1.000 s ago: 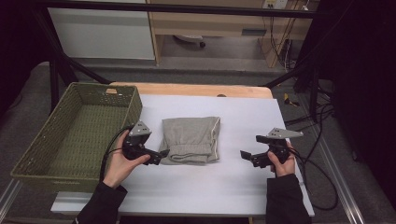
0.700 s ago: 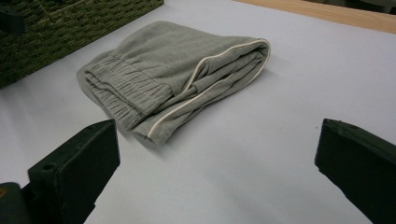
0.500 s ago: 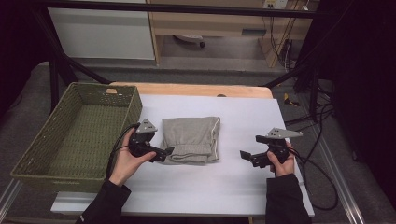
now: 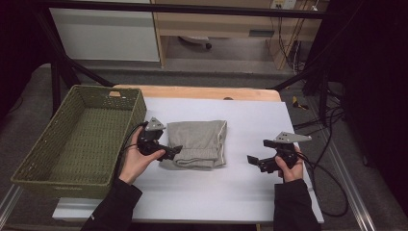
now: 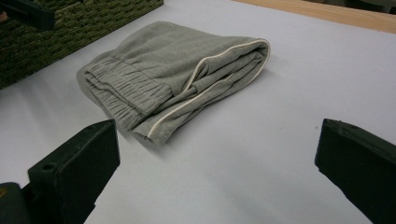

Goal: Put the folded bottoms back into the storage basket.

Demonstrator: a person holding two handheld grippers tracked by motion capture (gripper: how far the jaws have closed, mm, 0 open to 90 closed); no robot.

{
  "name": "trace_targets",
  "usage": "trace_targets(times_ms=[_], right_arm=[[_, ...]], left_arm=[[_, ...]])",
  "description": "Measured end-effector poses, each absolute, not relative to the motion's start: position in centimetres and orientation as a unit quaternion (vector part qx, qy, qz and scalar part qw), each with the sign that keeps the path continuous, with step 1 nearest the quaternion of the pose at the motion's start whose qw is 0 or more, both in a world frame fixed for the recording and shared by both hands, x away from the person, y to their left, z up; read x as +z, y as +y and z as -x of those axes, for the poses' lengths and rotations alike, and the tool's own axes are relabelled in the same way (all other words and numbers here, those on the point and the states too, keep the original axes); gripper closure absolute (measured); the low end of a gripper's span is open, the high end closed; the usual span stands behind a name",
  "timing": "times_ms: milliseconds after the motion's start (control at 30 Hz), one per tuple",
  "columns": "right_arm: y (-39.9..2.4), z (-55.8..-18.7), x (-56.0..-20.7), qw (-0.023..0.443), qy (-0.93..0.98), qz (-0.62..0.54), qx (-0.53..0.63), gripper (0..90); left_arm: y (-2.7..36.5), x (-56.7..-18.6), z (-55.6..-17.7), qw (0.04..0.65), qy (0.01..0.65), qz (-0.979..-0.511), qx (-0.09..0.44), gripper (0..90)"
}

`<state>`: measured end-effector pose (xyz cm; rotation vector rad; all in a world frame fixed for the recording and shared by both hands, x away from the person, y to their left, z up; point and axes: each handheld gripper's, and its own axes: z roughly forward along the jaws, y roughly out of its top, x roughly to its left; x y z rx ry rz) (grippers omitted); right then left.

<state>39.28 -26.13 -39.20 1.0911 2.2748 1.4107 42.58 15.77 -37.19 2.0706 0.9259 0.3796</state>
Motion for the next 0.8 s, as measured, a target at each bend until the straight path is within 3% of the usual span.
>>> trace_targets(times_ms=[800], right_arm=[[-26.1, -39.3, -39.3, 0.125, 0.781, -0.376, 0.482, 0.6]], left_arm=[[15.8, -39.5, -46.1, 0.369, 0.417, -0.815, 0.157, 0.2]])
